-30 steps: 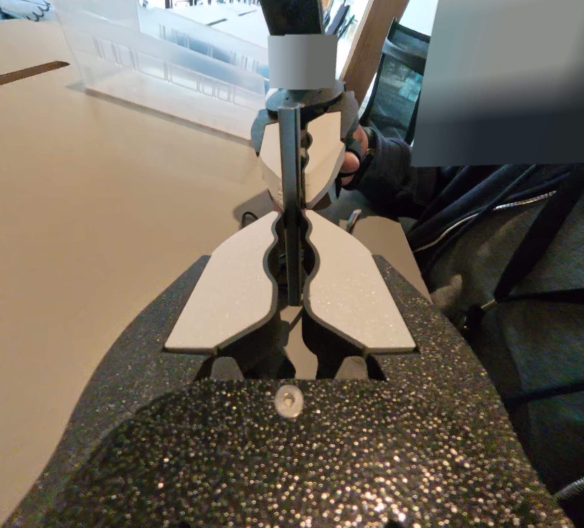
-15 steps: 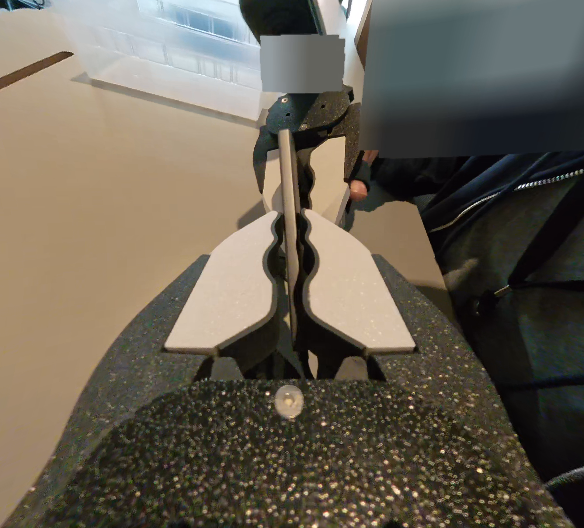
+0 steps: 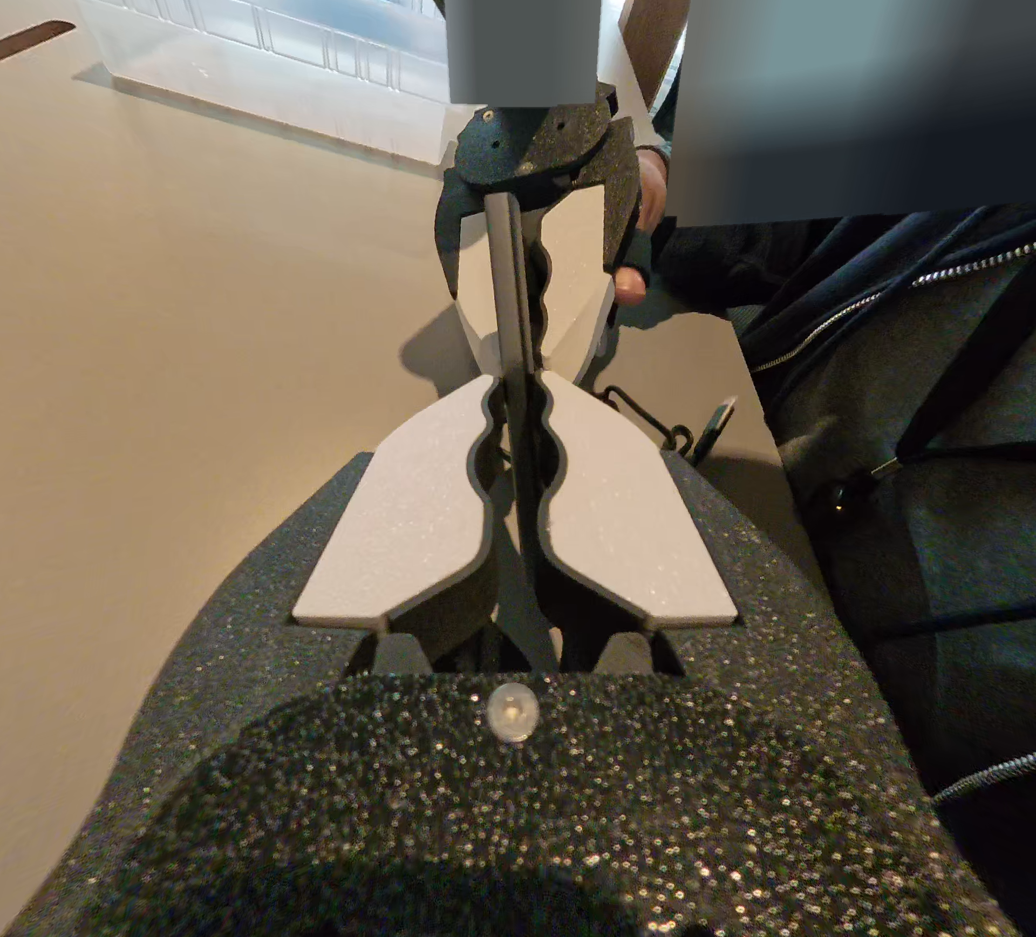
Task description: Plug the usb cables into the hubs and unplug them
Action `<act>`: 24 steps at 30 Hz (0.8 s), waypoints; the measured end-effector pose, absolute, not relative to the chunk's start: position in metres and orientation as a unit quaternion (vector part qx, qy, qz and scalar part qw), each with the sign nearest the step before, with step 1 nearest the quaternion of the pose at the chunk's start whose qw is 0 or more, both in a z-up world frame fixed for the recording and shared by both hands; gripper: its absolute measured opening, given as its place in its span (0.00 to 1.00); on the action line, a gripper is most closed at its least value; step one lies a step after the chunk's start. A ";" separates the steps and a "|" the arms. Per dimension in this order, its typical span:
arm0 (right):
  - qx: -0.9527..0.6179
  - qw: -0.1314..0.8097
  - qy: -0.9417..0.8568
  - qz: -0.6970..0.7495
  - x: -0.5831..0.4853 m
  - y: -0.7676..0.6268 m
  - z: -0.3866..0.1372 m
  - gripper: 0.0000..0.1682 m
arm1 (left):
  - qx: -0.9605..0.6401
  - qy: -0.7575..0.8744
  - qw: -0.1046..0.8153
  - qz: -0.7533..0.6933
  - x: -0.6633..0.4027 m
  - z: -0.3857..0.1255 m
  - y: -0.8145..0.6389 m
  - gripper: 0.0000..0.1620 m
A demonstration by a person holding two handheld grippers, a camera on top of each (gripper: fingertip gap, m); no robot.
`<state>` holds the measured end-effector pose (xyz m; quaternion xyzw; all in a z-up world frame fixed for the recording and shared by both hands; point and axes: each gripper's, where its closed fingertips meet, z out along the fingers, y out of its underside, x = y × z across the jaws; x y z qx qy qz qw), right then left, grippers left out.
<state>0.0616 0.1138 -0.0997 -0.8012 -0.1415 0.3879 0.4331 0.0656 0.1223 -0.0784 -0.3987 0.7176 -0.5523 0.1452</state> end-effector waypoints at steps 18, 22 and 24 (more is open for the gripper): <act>-0.824 0.405 -0.160 0.363 0.054 0.114 -0.115 0.06 | -0.420 0.697 0.119 -0.569 0.059 -0.093 0.126 0.06; -0.827 0.402 -0.175 0.351 0.053 0.113 -0.115 0.06 | -0.425 0.710 0.084 -0.555 0.052 -0.100 0.124 0.07; -0.830 0.401 -0.184 0.340 0.053 0.112 -0.116 0.06 | -0.429 0.714 0.075 -0.548 0.052 -0.103 0.124 0.07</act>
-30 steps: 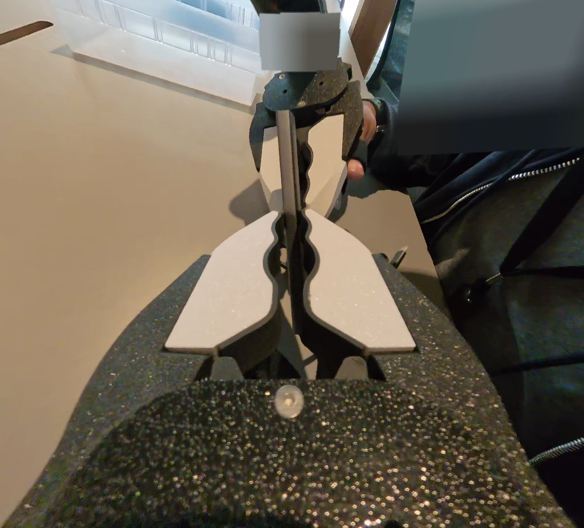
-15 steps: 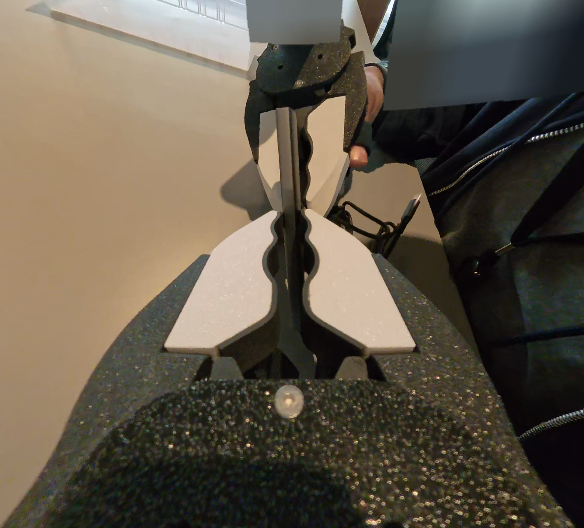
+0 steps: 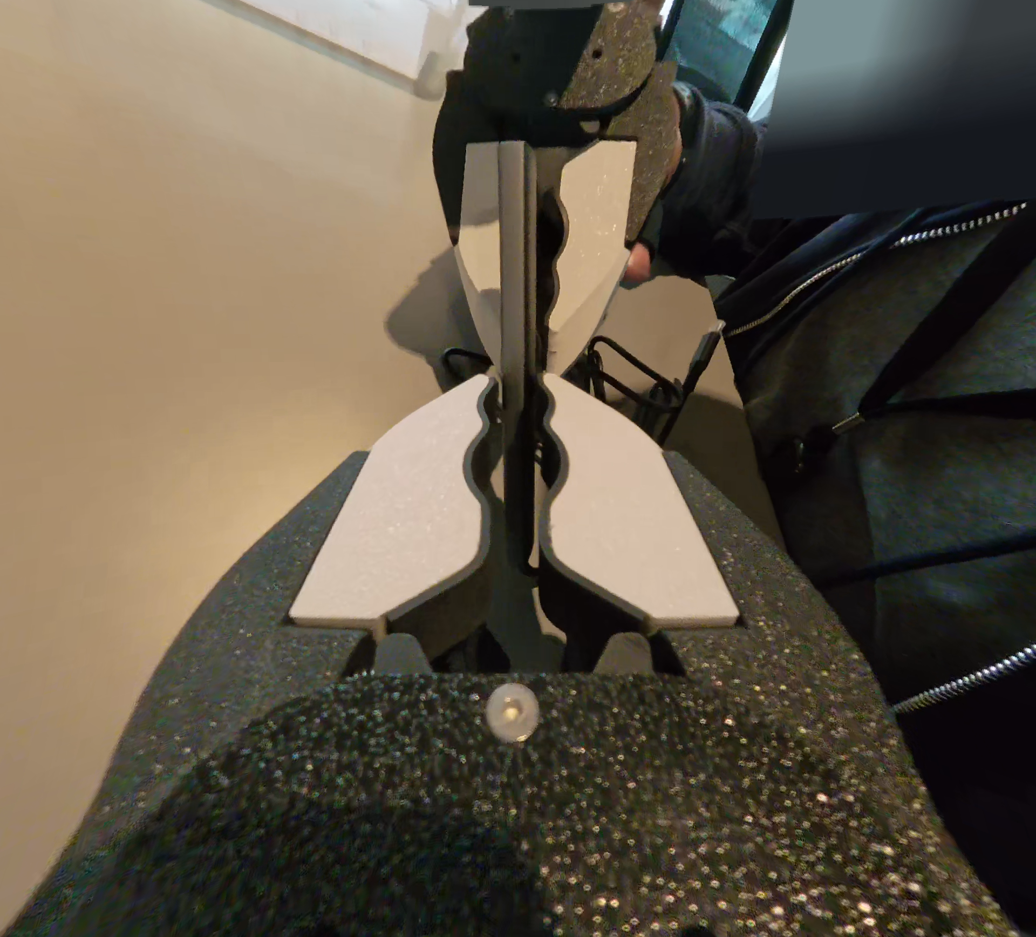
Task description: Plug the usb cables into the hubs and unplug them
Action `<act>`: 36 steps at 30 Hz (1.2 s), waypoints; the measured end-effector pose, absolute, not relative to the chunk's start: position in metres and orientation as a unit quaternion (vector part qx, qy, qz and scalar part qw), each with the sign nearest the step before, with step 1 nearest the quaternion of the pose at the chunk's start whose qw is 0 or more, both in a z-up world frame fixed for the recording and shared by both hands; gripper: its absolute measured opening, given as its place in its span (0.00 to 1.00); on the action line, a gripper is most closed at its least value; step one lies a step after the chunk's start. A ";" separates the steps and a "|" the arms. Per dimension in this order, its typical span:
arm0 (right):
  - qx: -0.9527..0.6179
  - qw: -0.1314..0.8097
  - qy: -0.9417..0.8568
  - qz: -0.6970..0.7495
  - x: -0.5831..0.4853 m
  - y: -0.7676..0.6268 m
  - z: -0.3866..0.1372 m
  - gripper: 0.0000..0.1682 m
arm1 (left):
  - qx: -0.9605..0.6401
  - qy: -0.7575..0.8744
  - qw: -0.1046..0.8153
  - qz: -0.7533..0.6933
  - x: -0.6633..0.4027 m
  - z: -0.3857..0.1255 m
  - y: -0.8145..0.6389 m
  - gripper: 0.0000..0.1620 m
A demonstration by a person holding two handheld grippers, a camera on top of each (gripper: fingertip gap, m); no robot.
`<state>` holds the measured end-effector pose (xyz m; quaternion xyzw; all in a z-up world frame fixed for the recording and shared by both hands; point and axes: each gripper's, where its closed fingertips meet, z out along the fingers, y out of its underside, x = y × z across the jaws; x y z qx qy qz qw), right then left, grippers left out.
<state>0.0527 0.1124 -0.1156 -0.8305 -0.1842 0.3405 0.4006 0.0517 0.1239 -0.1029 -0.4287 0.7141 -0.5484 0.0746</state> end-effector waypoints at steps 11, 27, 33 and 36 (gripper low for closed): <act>-0.840 0.391 -0.204 0.316 0.053 0.111 -0.120 0.06 | -0.425 0.737 0.066 -0.522 0.049 -0.110 0.118 0.06; -0.831 0.380 -0.187 0.362 0.050 0.109 -0.120 0.05 | -0.412 0.730 0.078 -0.540 0.048 -0.114 0.113 0.07; -0.835 0.372 -0.206 0.350 0.049 0.107 -0.121 0.05 | -0.403 0.744 0.073 -0.527 0.046 -0.115 0.111 0.07; -0.835 0.373 -0.209 0.347 0.049 0.107 -0.120 0.05 | -0.400 0.749 0.076 -0.523 0.046 -0.115 0.111 0.07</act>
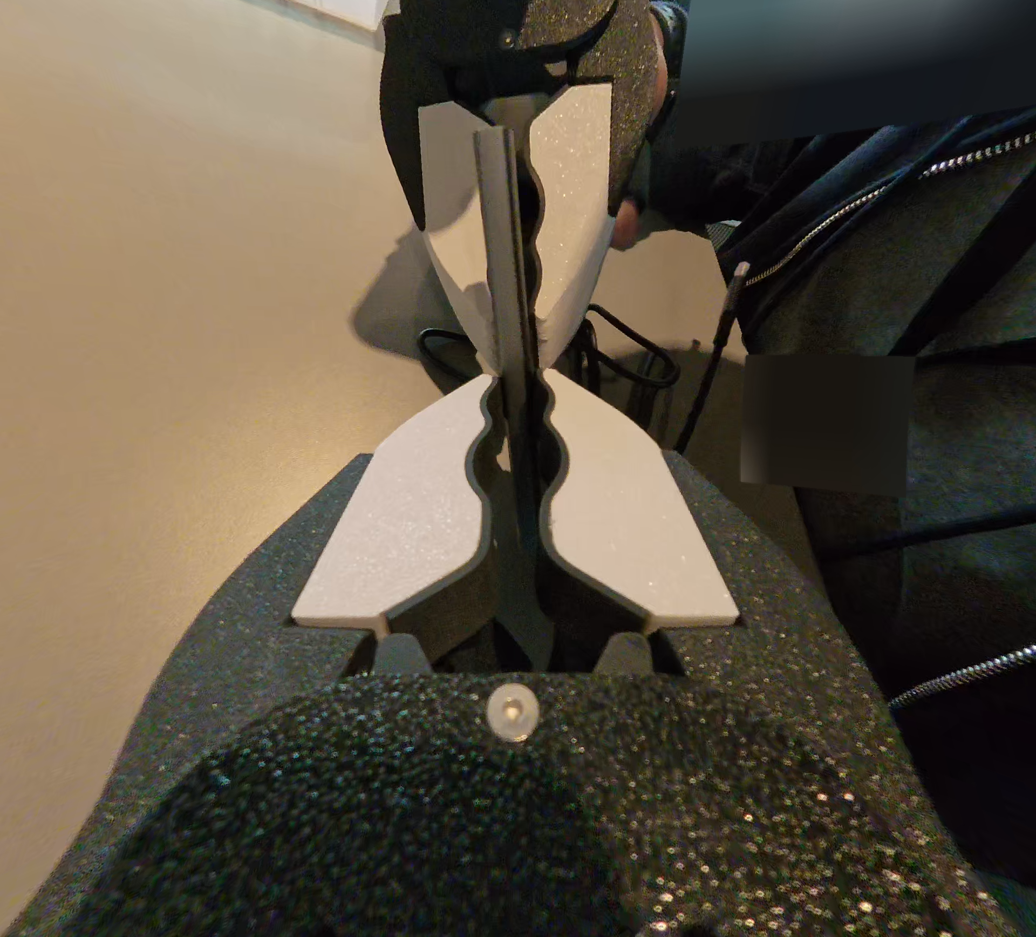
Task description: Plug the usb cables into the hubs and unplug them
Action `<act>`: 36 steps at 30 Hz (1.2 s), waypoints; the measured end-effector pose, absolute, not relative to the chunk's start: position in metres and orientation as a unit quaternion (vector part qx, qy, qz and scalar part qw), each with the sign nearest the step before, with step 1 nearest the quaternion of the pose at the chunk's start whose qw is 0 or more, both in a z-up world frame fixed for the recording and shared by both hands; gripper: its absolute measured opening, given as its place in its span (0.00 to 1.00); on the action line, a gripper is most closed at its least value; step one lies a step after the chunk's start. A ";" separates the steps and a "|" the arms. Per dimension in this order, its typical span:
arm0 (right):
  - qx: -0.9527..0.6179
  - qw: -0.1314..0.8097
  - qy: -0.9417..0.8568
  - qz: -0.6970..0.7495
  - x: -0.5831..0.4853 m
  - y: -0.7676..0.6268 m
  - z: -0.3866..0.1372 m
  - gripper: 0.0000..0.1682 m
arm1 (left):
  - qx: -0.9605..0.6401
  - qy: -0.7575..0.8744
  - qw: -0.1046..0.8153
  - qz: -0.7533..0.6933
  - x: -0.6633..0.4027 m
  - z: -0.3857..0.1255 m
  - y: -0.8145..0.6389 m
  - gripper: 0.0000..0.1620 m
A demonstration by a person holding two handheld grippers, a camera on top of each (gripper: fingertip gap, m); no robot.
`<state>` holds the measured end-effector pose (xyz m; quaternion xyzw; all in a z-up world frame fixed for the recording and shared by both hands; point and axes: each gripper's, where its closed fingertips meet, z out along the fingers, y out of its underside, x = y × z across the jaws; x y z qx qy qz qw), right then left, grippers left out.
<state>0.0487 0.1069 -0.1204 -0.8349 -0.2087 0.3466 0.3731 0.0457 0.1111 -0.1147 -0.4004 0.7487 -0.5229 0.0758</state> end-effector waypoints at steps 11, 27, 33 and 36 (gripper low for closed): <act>-0.834 0.392 -0.182 0.343 0.053 0.114 -0.117 0.05 | -0.414 0.728 0.092 -0.539 0.051 -0.113 0.116 0.07; -0.786 0.445 -0.117 0.413 0.058 0.117 -0.081 0.06 | -0.416 0.613 0.036 -0.671 0.058 -0.077 0.119 0.06; -0.783 0.460 -0.100 0.408 0.063 0.118 -0.075 0.06 | -0.429 0.576 0.048 -0.694 0.064 -0.070 0.120 0.06; -0.784 0.467 -0.102 0.396 0.065 0.119 -0.073 0.06 | -0.435 0.559 0.052 -0.704 0.067 -0.067 0.120 0.06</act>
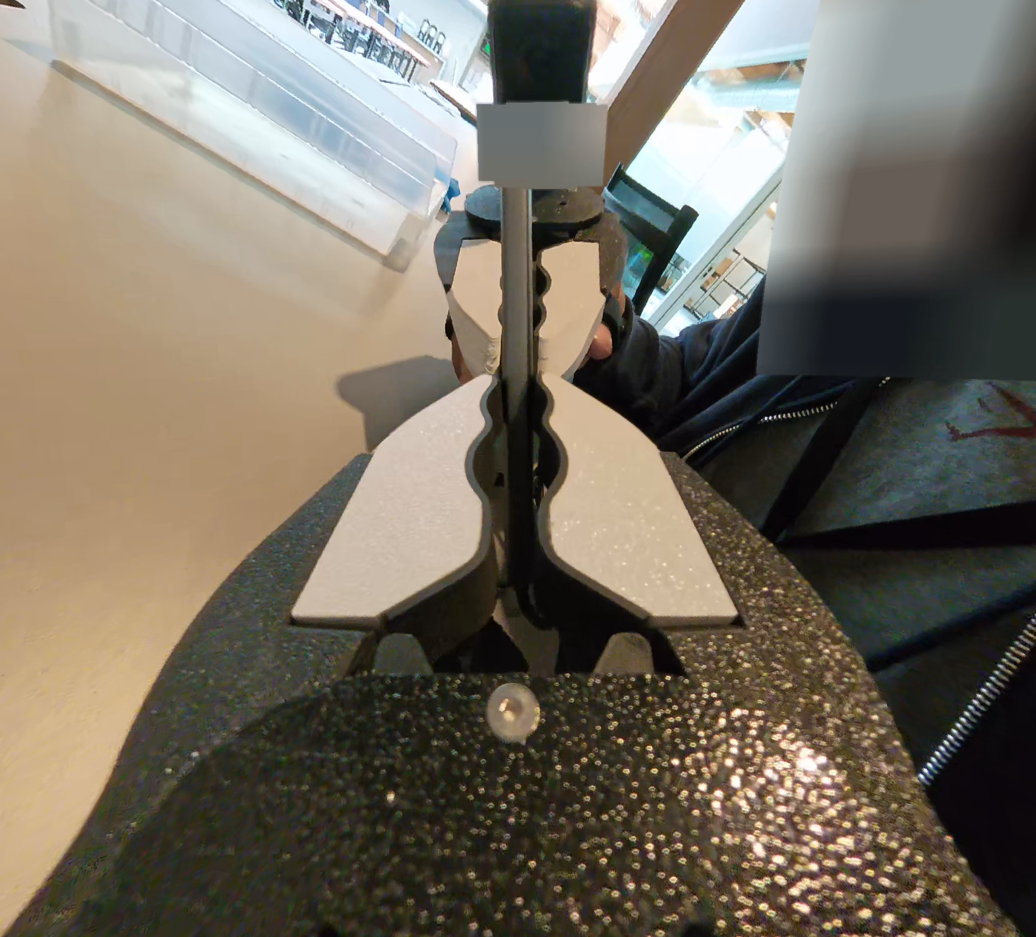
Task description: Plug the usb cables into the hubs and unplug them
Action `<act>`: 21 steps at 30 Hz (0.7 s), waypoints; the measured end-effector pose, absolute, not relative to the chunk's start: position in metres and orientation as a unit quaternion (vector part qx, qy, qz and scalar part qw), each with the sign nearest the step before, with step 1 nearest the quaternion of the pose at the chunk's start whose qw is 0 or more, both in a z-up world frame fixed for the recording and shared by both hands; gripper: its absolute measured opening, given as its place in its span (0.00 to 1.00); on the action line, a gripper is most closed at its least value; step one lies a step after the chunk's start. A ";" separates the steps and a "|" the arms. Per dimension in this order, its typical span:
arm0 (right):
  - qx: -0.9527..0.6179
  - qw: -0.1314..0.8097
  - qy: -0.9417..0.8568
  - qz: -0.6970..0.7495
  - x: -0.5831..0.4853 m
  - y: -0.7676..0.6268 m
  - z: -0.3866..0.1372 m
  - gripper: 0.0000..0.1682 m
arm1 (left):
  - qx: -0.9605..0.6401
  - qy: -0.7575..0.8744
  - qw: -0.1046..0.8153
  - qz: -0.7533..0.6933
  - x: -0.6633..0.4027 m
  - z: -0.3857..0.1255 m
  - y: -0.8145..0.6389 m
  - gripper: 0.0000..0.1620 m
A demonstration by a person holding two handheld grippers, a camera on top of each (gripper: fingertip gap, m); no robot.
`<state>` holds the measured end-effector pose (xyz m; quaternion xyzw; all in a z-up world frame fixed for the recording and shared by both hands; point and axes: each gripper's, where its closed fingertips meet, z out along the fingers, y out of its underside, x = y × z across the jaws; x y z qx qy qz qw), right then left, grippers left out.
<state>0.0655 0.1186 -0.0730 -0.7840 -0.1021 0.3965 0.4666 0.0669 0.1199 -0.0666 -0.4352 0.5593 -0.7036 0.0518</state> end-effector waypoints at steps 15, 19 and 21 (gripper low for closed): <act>-0.727 0.543 0.007 0.422 0.077 0.129 -0.054 0.06 | -0.466 0.447 0.087 -0.759 0.077 -0.050 0.129 0.06; -0.743 0.518 -0.026 0.423 0.074 0.121 -0.058 0.06 | -0.464 0.457 0.082 -0.755 0.076 -0.051 0.123 0.06; -0.758 0.508 -0.048 0.407 0.073 0.118 -0.061 0.06 | -0.465 0.464 0.080 -0.750 0.076 -0.053 0.120 0.06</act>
